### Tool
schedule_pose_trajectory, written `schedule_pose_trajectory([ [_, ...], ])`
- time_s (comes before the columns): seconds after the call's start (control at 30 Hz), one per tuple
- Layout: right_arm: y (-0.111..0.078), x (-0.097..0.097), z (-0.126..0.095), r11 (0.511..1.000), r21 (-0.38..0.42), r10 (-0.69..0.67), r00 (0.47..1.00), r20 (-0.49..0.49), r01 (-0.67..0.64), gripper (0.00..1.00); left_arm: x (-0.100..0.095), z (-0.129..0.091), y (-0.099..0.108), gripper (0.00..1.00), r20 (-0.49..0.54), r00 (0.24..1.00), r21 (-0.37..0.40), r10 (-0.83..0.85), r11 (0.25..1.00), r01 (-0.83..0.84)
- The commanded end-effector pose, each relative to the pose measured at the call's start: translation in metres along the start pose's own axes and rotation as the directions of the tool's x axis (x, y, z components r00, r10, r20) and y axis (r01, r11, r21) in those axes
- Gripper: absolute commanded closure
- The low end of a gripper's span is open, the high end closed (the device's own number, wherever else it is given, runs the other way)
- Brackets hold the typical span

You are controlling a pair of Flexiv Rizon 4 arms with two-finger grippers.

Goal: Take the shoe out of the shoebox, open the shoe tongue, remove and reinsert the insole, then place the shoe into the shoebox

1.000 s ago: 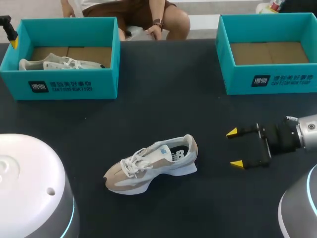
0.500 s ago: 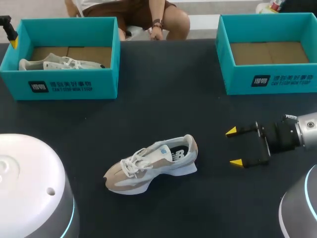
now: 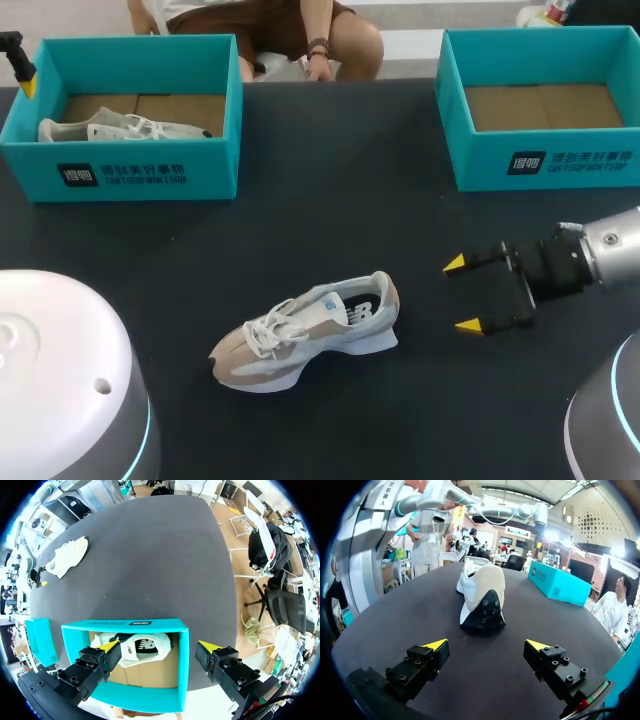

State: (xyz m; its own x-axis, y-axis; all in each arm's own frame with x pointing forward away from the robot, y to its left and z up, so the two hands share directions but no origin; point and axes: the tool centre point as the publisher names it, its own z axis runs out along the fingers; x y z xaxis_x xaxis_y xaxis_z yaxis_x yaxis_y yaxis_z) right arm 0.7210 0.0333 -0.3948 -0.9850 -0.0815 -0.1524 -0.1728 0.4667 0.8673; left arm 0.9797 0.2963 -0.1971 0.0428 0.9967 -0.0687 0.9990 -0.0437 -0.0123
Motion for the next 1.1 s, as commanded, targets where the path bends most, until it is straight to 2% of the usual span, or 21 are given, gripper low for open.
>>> schedule_pose_trajectory([
  [0.03, -0.001, -0.022, 0.013, 1.0, 0.012, 0.001, 0.996, -0.084, 0.0, 0.0, 0.0, 0.0, -0.002, 0.0, -0.003, 1.0, -0.002, 0.001, 1.0, -0.001],
  [0.53, 0.01, -0.019, 0.043, 1.0, 0.009, -0.004, 0.99, -0.143, 0.005, 0.0, 0.0, 0.0, -0.002, 0.0, -0.003, 1.0, -0.002, 0.001, 1.0, -0.001],
  [0.83, 0.028, -0.014, 0.066, 1.0, -0.017, -0.003, 0.991, -0.134, 0.001, 0.0, 0.0, 0.0, -0.002, 0.0, -0.003, 1.0, -0.002, 0.001, 1.0, -0.001],
  [1.1, 0.04, -0.007, 0.084, 0.999, -0.044, -0.008, 0.986, -0.164, 0.001, 0.0, 0.0, 0.0, -0.002, 0.0, -0.003, 1.0, -0.002, 0.001, 1.0, -0.001],
])
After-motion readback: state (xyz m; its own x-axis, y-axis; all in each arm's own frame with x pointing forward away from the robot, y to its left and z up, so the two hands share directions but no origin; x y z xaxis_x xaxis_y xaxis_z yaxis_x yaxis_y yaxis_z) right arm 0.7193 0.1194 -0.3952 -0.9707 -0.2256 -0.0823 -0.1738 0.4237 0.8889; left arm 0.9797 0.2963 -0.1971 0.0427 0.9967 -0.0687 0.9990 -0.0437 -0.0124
